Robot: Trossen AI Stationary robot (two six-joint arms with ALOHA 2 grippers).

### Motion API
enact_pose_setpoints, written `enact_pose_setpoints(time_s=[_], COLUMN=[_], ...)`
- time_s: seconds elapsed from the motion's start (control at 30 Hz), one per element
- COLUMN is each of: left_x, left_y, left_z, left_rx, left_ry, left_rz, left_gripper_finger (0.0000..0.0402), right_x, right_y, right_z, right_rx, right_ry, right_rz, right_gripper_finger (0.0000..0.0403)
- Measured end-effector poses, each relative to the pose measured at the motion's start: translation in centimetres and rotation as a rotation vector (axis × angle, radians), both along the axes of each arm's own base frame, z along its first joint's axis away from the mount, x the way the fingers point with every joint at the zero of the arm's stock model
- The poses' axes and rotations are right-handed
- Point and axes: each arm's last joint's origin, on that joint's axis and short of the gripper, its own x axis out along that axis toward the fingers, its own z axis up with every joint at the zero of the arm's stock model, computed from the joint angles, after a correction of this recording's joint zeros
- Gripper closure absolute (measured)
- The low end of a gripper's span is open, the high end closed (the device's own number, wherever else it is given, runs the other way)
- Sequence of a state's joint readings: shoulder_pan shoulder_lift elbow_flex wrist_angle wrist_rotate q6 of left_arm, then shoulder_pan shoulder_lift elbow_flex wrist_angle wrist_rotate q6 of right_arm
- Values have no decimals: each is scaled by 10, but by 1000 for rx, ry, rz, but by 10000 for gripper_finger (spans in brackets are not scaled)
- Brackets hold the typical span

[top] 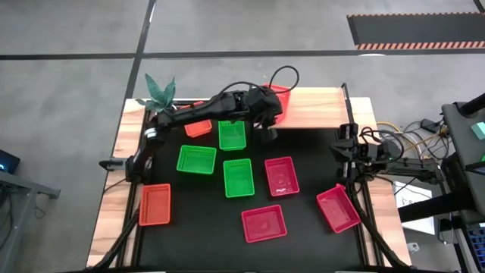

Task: Stack baskets on shelf by color
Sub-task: Put the bottom right orange bin on the shelf

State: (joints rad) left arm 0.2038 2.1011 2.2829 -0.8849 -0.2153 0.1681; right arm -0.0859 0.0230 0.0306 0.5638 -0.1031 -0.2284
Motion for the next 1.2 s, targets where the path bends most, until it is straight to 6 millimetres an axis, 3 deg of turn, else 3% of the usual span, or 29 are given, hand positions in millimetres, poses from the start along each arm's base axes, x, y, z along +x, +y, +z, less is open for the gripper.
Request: enact_pose_setpoints(time_s=[0.17, 0.3, 0.5, 0.63, 0.9, 1.07, 1.2], left_x=[-16, -23, -27, -44, -106, -140, -165], left_y=[-23, -58, -113, -135, -136, -131, -128], left_z=[15, 21, 2, -7, -30, -48, -63], left_rx=[1, 6, 78, 133, 168, 227, 332], left_ry=[50, 41, 34, -53, -312, -593, -730], left_rz=[-51, -135, -325, -414, -424, -405, -403], left_gripper_finger=[331, 331, 331, 331, 331, 331, 331], right_x=[4, 11, 26, 43, 66, 79, 91], right_y=[-3, -4, -5, -9, -13, -16, -21], right_z=[0, 3, 10, 8, 13, 30, 48], right_rx=[60, 66, 69, 112, 296, 452, 516], right_ry=[90, 165, 262, 366, 494, 501, 588], right_rz=[-63, -93, -97, -153, -204, -228, -343], right_gripper_finger=[394, 394, 394, 394, 394, 394, 394])
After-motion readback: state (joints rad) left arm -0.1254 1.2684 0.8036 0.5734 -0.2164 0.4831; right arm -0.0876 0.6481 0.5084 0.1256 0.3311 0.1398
